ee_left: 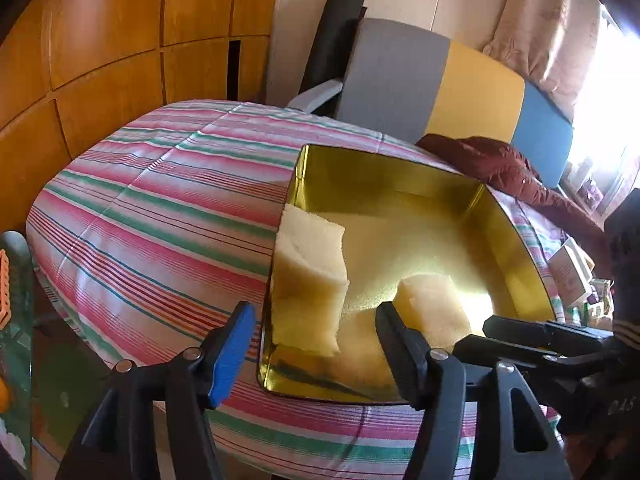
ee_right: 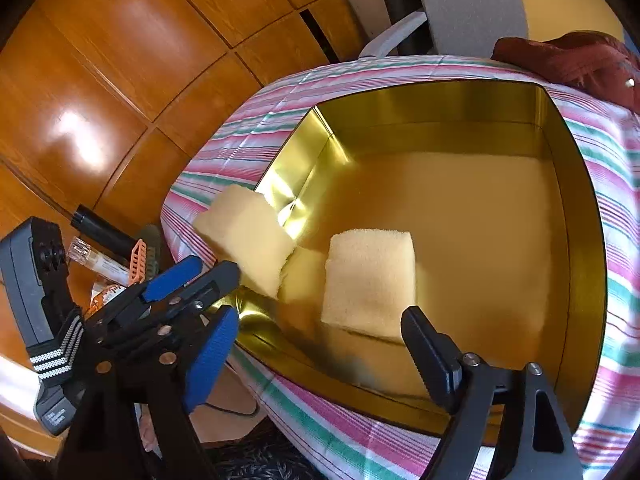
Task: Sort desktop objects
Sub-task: 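Carry the yellow sponge into the gold box and open the left gripper, then move the left gripper back to the items and reach for the printed box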
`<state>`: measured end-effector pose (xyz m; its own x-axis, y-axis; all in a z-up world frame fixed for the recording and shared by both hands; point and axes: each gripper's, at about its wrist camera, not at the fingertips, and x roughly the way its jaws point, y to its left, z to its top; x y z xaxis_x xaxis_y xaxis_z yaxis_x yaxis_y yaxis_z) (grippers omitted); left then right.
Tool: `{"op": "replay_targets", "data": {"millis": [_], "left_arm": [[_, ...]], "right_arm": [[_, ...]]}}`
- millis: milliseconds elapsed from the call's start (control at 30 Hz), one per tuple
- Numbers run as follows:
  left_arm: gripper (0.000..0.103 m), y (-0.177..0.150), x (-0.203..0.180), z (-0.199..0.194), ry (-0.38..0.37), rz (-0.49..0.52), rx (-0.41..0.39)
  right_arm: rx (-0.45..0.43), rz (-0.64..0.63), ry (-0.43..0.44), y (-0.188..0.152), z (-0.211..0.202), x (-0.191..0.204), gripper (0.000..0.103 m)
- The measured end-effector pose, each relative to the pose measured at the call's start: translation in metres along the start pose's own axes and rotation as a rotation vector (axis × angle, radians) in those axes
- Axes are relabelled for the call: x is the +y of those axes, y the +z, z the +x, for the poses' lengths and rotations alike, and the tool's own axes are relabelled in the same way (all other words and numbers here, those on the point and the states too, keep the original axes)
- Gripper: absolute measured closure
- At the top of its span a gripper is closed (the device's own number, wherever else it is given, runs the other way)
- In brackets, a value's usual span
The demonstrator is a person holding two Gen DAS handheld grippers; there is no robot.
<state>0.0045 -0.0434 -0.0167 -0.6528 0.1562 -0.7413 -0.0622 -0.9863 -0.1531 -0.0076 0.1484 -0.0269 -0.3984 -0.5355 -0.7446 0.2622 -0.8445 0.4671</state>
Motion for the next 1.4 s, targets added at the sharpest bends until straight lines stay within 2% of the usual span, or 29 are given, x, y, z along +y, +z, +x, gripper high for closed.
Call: {"op": "replay_targets", "data": {"millis": [100,233,500,733,800,1167,1400], "left_arm": [[0.038,0.001,0.006,-0.006,0.005,-0.031,-0.020],[0.038,0.006,0.010,-0.012,0.002,-0.067,-0.031],[0.040,0.011,-0.011,-0.031,-0.033,-0.037,-0.087],[0.041,0.010,-0.038,-0.031,-0.121,0.016,-0.053],[0.043,0.010,-0.048,-0.031,-0.166,0.038,-0.041],[0.040,0.010,-0.119,-0.023,-0.328,0.177,0.032],[0.040,0.000,-0.164,-0.025,-0.380,0.287,0.056]], "right_arm": [[-0.022,0.008,-0.002,-0.004,-0.008,-0.001,0.019],[-0.084,-0.003,-0.054,-0.008,-0.027,0.000,0.018],[-0.214,0.001,-0.168,-0.013,-0.069,-0.008,0.014],[-0.284,0.027,-0.258,-0.026,-0.103,-0.027,0.013],[-0.295,0.046,-0.287,-0.033,-0.113,-0.038,0.012],[-0.339,0.297,-0.458,-0.086,-0.186,-0.126,0.011],[-0.397,0.455,-0.528,-0.118,-0.238,-0.168,0.011]]}}
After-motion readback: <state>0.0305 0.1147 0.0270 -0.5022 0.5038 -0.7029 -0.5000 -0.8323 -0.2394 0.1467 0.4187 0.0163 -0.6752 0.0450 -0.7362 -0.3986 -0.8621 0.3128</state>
